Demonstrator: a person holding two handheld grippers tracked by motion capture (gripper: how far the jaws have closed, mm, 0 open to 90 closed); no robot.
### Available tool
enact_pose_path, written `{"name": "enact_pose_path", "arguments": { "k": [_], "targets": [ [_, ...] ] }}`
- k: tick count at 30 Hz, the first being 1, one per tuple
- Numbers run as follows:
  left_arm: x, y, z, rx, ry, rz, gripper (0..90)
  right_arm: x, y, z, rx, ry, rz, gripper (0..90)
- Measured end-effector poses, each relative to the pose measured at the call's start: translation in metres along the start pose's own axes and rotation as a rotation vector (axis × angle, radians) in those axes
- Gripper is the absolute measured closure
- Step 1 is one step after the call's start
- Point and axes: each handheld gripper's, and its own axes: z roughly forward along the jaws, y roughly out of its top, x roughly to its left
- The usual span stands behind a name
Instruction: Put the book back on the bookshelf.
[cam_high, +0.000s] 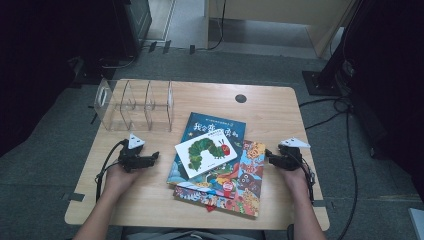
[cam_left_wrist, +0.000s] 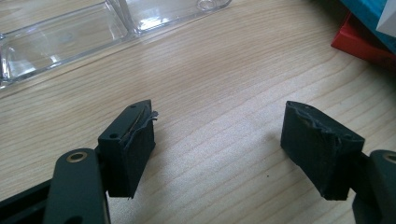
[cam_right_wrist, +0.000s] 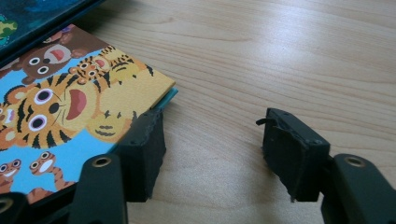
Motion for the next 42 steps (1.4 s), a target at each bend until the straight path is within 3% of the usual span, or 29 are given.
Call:
{"name": "enact_pose_path", "arguments": {
  "k": [7,11,14,16,18,21,23,26,28,31,33,35,36,42],
  "targets": [
    [-0.001,0.0,0.0,-0.005,0.018,-0.019,29.8,0.002,-0.001,-0.001,-0.009,0.028,-0.01,50.9],
    [0.001,0.001,-0.001,-0.009,0.015,-0.017,42.5,-0.001,0.001,-0.003,0.001,0.082,0.046,54.8],
    [0.005,0.007,-0.002,0.027,-0.029,-0.007,54.0,-0.004,0.005,-0.003,0.029,0.121,0.078,56.2],
    [0.009,0.012,-0.003,0.058,-0.096,-0.054,60.1,-0.004,0.007,-0.006,0.029,0.133,0.088,61.3],
    [0.012,0.016,-0.004,0.073,-0.157,-0.108,65.1,0.0,0.01,-0.008,0.024,0.129,0.065,65.7],
    [0.012,0.019,-0.005,0.084,-0.161,-0.099,73.7,0.007,0.014,-0.011,0.026,0.137,0.035,74.0],
    [0.012,0.022,-0.006,0.083,-0.154,-0.062,76.7,0.012,0.016,-0.013,0.023,0.125,0.014,78.2],
    [0.011,0.025,-0.007,0.062,-0.172,-0.07,79.0,0.016,0.017,-0.016,0.007,0.132,0.001,80.1],
    [0.01,0.029,-0.006,0.076,-0.185,-0.07,78.2,0.019,0.018,-0.019,-0.007,0.138,-0.008,81.4],
    [0.007,0.034,-0.003,0.087,-0.193,-0.059,74.4,0.022,0.019,-0.02,-0.005,0.161,-0.003,82.5],
    [0.003,0.037,-0.001,0.057,-0.226,-0.043,80.0,0.027,0.022,-0.022,-0.011,0.176,0.008,82.8],
    [0.001,0.039,-0.001,0.057,-0.232,-0.031,85.7,0.032,0.023,-0.023,-0.022,0.208,0.021,87.6],
    [-0.003,0.042,0.002,0.064,-0.246,-0.012,87.8,0.037,0.024,-0.024,-0.024,0.215,0.003,88.8],
    [-0.011,0.052,0.011,0.081,-0.284,0.014,89.8,0.052,0.026,-0.02,-0.002,0.253,-0.017,89.8]
  ]
}}
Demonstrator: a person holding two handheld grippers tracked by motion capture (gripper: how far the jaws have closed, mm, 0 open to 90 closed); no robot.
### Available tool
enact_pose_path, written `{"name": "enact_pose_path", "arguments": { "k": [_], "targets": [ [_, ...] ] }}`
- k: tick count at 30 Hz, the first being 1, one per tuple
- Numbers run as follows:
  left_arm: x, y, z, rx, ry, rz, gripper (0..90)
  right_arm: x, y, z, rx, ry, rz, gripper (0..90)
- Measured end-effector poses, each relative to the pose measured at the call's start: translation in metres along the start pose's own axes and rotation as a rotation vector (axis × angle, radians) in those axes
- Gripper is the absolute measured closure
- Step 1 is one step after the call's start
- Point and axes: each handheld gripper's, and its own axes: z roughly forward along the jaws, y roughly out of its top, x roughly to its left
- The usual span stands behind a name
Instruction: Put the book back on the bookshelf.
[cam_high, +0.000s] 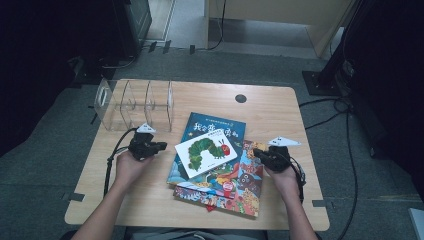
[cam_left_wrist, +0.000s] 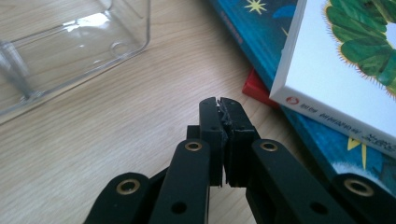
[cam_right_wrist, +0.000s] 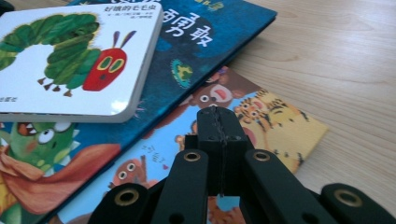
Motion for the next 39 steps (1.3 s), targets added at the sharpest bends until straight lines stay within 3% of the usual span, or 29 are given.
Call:
{"name": "enact_pose_path", "arguments": {
  "k": [5,19,25,32,35,37,39],
  "targets": [
    [-0.002,0.008,0.004,-0.013,-0.027,0.0,90.0,0.007,0.004,0.002,-0.018,0.019,0.021,89.9],
    [-0.011,0.02,0.021,0.006,-0.047,0.036,90.0,0.025,0.005,0.016,0.016,0.034,0.025,89.8],
    [-0.01,0.018,0.02,0.007,-0.067,0.028,90.0,0.033,0.005,0.022,0.035,0.038,-0.004,89.8],
    [-0.016,0.015,0.017,0.026,-0.072,0.053,90.0,0.035,0.004,0.023,0.036,0.032,-0.003,90.0],
    [-0.019,0.014,0.016,0.031,-0.07,0.059,90.0,0.038,0.005,0.023,0.03,0.057,0.007,90.0],
    [-0.018,0.012,0.014,0.031,-0.074,0.055,90.0,0.041,0.006,0.024,0.03,0.031,-0.024,90.0],
    [-0.018,0.01,0.013,0.035,-0.08,0.05,90.0,0.041,0.007,0.025,0.029,0.033,-0.027,90.0]
  ]
}}
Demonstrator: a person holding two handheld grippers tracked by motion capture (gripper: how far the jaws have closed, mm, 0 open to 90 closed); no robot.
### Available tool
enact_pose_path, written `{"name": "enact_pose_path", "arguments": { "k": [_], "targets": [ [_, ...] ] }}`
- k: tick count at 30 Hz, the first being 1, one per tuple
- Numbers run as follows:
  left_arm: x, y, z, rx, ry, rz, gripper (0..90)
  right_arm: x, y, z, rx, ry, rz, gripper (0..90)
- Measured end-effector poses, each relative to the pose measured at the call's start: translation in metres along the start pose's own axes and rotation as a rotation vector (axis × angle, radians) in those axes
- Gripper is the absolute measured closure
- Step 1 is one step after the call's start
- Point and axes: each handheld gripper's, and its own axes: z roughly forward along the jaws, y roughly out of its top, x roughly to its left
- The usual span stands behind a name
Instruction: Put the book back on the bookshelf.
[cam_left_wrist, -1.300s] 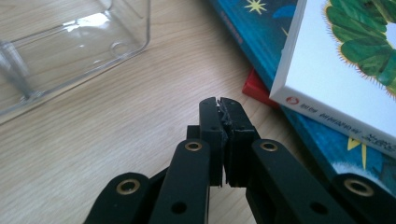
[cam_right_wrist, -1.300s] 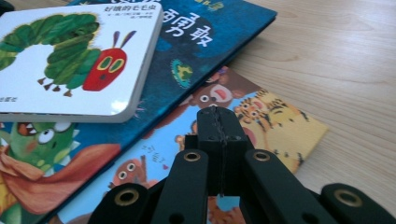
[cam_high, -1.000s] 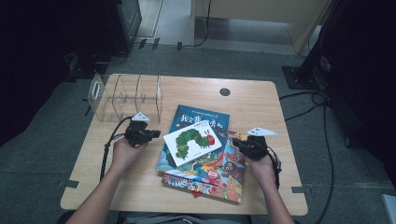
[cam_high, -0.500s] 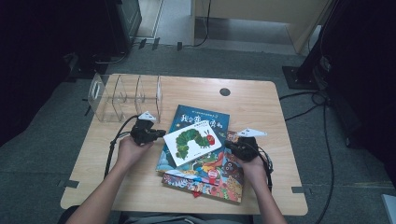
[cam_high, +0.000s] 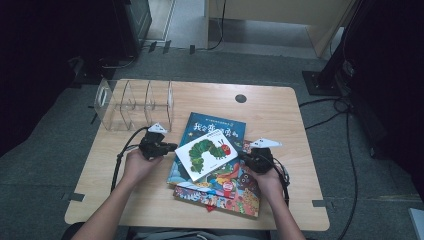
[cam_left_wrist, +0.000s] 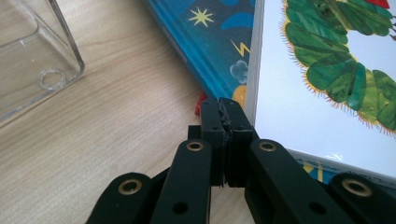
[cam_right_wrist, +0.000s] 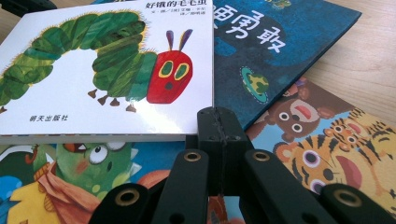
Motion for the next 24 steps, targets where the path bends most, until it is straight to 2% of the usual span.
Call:
{"name": "enact_pose_path", "arguments": {
  "k": [9,17,19,24],
  "targets": [
    [-0.004,-0.007,-0.008,0.03,-0.011,-0.008,89.5,0.001,0.003,0.005,-0.003,0.01,-0.006,90.0],
    [-0.007,-0.014,-0.015,0.048,-0.001,-0.026,87.2,0.003,0.007,0.01,-0.001,0.025,-0.006,90.0],
    [-0.007,-0.017,-0.017,0.053,0.002,-0.055,85.5,0.004,0.009,0.013,-0.002,0.029,-0.013,90.0],
    [-0.012,-0.021,-0.021,0.062,0.014,-0.053,87.6,0.007,0.013,0.019,0.001,0.047,-0.017,90.0]
  ]
}}
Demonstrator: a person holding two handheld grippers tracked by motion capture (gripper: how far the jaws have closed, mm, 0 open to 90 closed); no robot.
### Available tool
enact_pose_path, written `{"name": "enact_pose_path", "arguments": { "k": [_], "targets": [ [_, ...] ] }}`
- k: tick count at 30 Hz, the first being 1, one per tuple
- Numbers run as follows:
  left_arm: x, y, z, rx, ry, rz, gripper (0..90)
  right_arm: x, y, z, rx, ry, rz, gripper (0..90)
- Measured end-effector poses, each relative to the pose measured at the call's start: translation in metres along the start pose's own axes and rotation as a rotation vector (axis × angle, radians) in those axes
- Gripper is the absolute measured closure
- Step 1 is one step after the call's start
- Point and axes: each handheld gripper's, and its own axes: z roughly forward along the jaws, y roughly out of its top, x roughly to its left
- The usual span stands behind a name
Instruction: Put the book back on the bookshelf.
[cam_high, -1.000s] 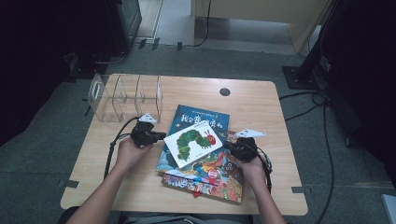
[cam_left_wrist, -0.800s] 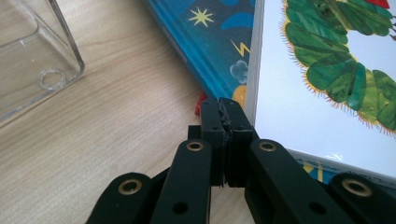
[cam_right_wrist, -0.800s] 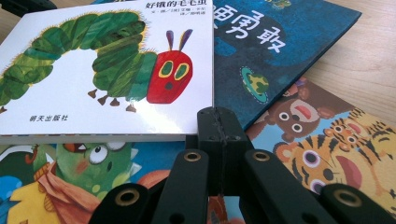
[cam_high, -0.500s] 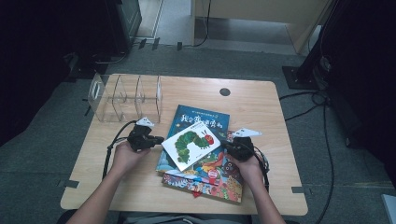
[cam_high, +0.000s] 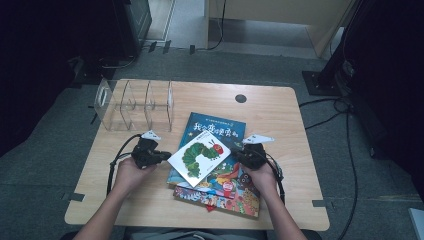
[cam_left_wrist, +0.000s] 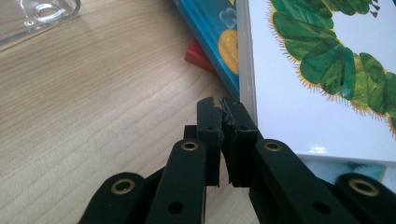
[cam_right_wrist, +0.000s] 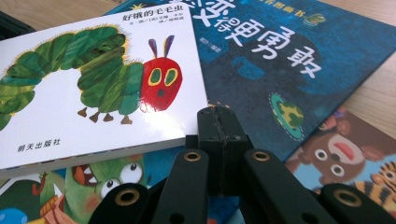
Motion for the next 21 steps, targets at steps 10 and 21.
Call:
{"name": "enact_pose_path", "arguments": {
  "k": [10,21],
  "targets": [
    [-0.006,-0.011,-0.009,0.009,0.006,-0.011,86.7,0.004,0.009,0.013,0.004,0.031,-0.011,90.0],
    [0.0,-0.015,-0.016,0.03,0.045,-0.068,71.9,0.012,0.018,0.027,0.007,0.065,-0.056,89.9]
  ]
}}
